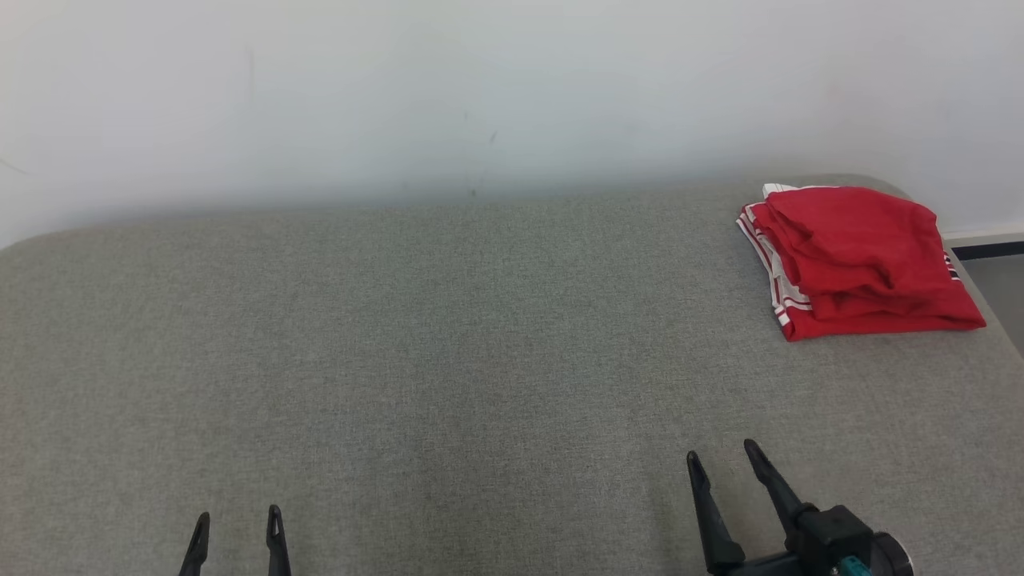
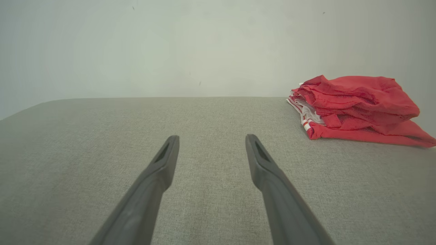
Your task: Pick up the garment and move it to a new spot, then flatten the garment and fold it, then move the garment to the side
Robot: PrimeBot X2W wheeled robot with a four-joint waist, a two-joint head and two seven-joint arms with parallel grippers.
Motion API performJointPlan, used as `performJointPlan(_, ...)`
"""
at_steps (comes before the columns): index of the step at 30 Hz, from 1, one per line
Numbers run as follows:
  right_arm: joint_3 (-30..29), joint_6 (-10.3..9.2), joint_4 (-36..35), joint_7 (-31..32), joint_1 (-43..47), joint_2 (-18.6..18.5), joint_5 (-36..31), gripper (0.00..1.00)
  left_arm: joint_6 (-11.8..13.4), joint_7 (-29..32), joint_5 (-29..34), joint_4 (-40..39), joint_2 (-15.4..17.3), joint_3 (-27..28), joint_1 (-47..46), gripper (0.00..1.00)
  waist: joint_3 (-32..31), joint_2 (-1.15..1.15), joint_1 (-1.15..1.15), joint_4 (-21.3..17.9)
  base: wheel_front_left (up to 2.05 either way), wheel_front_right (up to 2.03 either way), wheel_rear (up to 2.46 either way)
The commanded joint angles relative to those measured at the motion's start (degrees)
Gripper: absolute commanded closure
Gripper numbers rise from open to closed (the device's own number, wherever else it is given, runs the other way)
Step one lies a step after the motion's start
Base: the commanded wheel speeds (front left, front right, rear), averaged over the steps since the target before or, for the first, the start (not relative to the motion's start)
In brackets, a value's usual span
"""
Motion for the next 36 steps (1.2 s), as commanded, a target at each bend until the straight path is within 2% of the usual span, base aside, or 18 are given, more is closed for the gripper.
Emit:
performJointPlan(1, 0.29, -0.18, 0.05, 0.04, 1.08, 0.51, -0.14, 0.0, 0.2, -0.16, -0.5, 0.29, -0.07, 0.22, 0.21, 0.0, 0.0, 0.0, 0.0, 0.03, 0.0, 0.0, 0.0)
performJointPlan(9, -0.32, -0.18, -0.45, 0.03, 3.25, 0.92, -1.02, 0.0, 1.59, -0.16, 1.46, 2.37, -0.07, 0.32, 0.3, 0.0, -0.03, 0.0, 0.0, -0.13, 0.0, 0.0, 0.0)
performJointPlan(29, -3.2, -0.18, -1.17, 0.03, 3.35, 1.06, 0.39, 0.0, 1.45, -0.16, 1.32, 3.62, -0.07, 0.89, 1.02, 0.0, 0.25, 0.0, 0.0, -0.24, 0.0, 0.0, 0.0)
performJointPlan(30, -3.1, 0.0, -1.09, 0.0, 3.11, 0.91, 0.04, 1.0, 1.45, 0.01, 1.33, 3.52, 0.0, 0.91, 0.35, 1.0, 0.26, 0.0, 0.0, -0.23, 0.0, 0.0, 0.0)
performJointPlan(36, -3.08, 0.0, 1.05, 0.43, 3.69, 0.9, 1.8, 1.0, 1.28, 0.94, -0.36, 6.35, -0.17, 1.26, -0.2, 1.0, 0.25, 0.0, 0.0, -0.23, 0.0, 0.0, 0.0)
